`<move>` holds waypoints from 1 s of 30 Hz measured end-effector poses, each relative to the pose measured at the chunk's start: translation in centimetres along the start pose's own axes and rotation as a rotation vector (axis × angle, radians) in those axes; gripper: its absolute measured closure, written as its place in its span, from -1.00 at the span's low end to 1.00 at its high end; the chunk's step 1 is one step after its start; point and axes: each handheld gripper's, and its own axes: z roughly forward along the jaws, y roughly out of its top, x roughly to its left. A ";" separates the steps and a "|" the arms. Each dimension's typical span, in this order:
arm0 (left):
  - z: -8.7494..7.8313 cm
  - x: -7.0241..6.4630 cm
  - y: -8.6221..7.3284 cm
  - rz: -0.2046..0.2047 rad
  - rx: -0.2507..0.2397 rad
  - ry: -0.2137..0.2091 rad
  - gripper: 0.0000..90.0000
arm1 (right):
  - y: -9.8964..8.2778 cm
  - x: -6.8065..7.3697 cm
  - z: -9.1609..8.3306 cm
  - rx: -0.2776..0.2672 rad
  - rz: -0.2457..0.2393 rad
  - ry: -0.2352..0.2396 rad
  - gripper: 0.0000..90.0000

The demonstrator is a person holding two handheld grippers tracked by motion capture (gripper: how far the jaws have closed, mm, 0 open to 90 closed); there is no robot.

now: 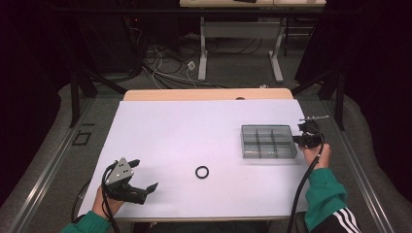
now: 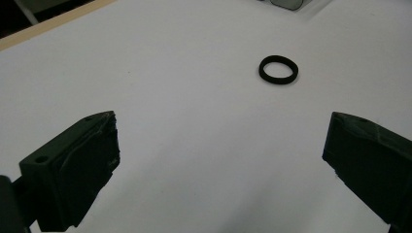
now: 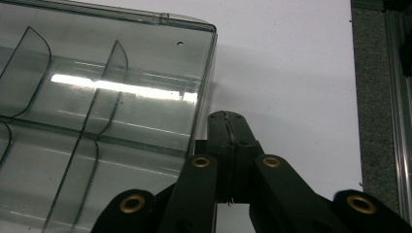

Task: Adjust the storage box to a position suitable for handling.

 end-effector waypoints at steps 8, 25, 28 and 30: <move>0.0 0.0 0.0 -0.001 -0.002 -0.001 -1.00 | -0.1 -0.1 0.2 0.006 -0.009 0.000 1.00; 0.0 0.0 0.0 0.001 0.001 -0.002 -1.00 | -0.3 0.1 0.2 0.032 0.004 0.017 1.00; 0.0 0.0 0.0 0.001 0.000 -0.002 -1.00 | -0.2 0.4 0.3 0.030 -0.001 0.025 1.00; 0.0 0.0 0.0 0.001 0.001 -0.001 -1.00 | -0.2 0.6 0.3 0.034 0.000 0.027 1.00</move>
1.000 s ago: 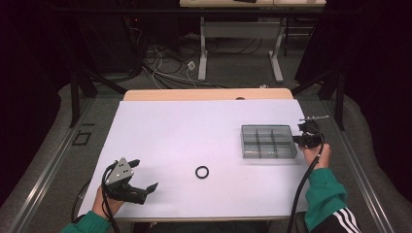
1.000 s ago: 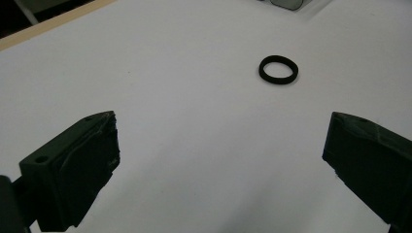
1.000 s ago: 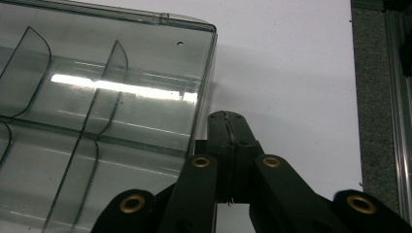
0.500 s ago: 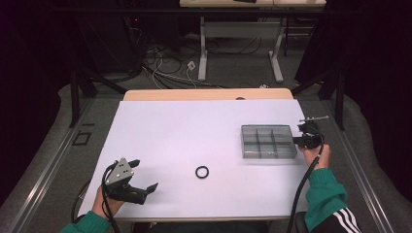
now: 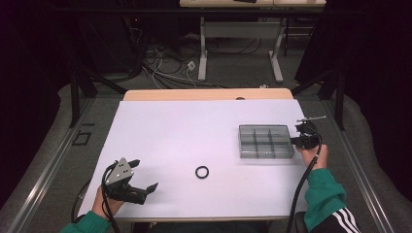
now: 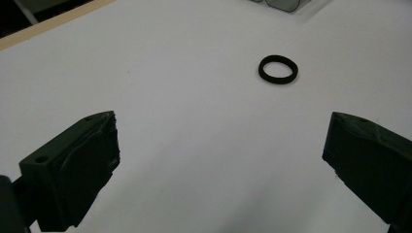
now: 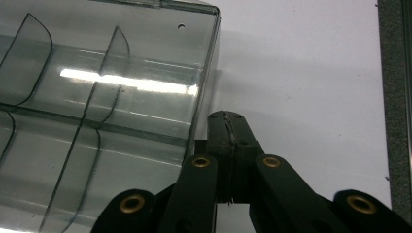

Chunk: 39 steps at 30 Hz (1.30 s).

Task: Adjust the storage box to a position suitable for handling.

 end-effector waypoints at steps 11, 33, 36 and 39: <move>0.0 0.0 0.0 0.000 0.003 0.002 -1.00 | 0.2 0.8 0.0 -0.003 -0.012 0.017 1.00; 0.0 0.0 0.0 0.003 0.003 0.004 -1.00 | 0.7 2.7 0.3 -0.015 -0.053 0.035 1.00; 0.0 0.0 0.0 0.003 0.003 0.003 -1.00 | 0.8 2.9 0.3 -0.017 -0.067 0.037 1.00; 0.0 0.0 0.0 0.003 0.002 0.003 -1.00 | 0.9 3.2 0.4 -0.017 -0.066 0.040 1.00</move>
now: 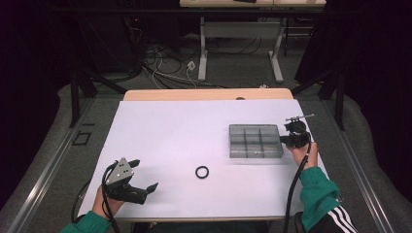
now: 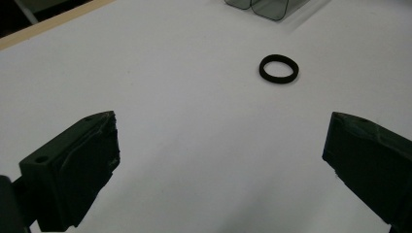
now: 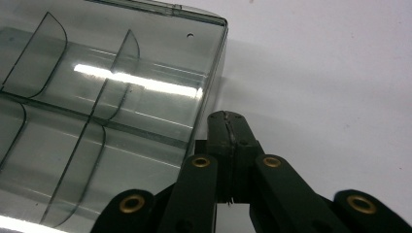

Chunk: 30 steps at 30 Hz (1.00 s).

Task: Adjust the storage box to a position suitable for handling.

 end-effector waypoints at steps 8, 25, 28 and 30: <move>0.0 0.0 0.0 -0.003 0.003 -0.002 -1.00 | 0.2 0.6 0.1 -0.002 -0.015 0.005 1.00; 0.0 -0.1 0.0 0.002 -0.004 0.001 -1.00 | 0.7 2.9 0.5 -0.006 -0.051 0.034 1.00; -0.1 -0.1 0.0 0.004 0.009 -0.003 -1.00 | 0.8 3.1 0.6 -0.005 -0.057 0.039 1.00; -0.1 -0.1 0.0 0.003 0.008 -0.001 -1.00 | 0.8 3.3 0.6 -0.001 -0.052 0.043 1.00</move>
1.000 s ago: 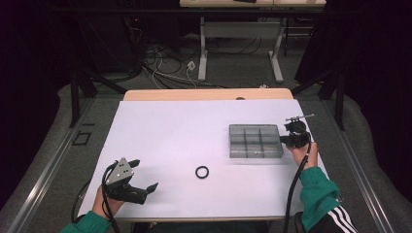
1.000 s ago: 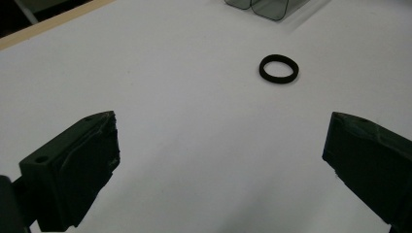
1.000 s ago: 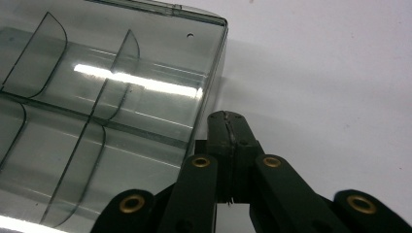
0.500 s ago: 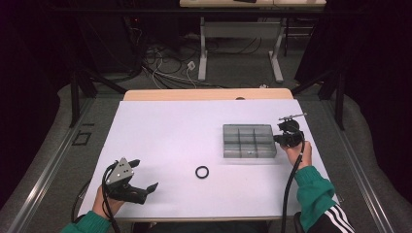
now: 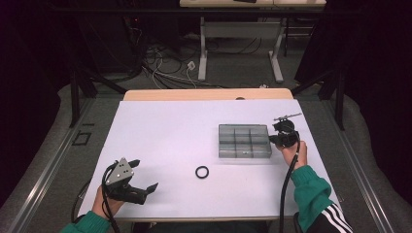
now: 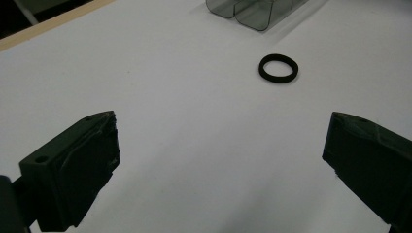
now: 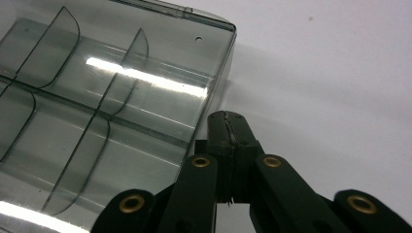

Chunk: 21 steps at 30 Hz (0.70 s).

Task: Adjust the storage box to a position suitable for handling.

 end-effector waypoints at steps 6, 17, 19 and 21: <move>0.0 0.0 0.0 -0.002 -0.008 -0.005 -1.00 | 0.1 0.6 0.3 0.001 -0.014 0.001 1.00; 0.0 0.0 0.0 0.005 -0.006 0.004 -1.00 | 0.1 1.0 0.4 0.007 -0.010 0.009 1.00; 0.1 0.0 0.0 -0.003 -0.003 0.001 -1.00 | 0.1 1.0 0.4 0.006 -0.017 0.012 1.00; 0.1 0.0 0.0 0.001 0.000 -0.002 -1.00 | 0.1 1.1 0.4 0.003 -0.017 0.014 1.00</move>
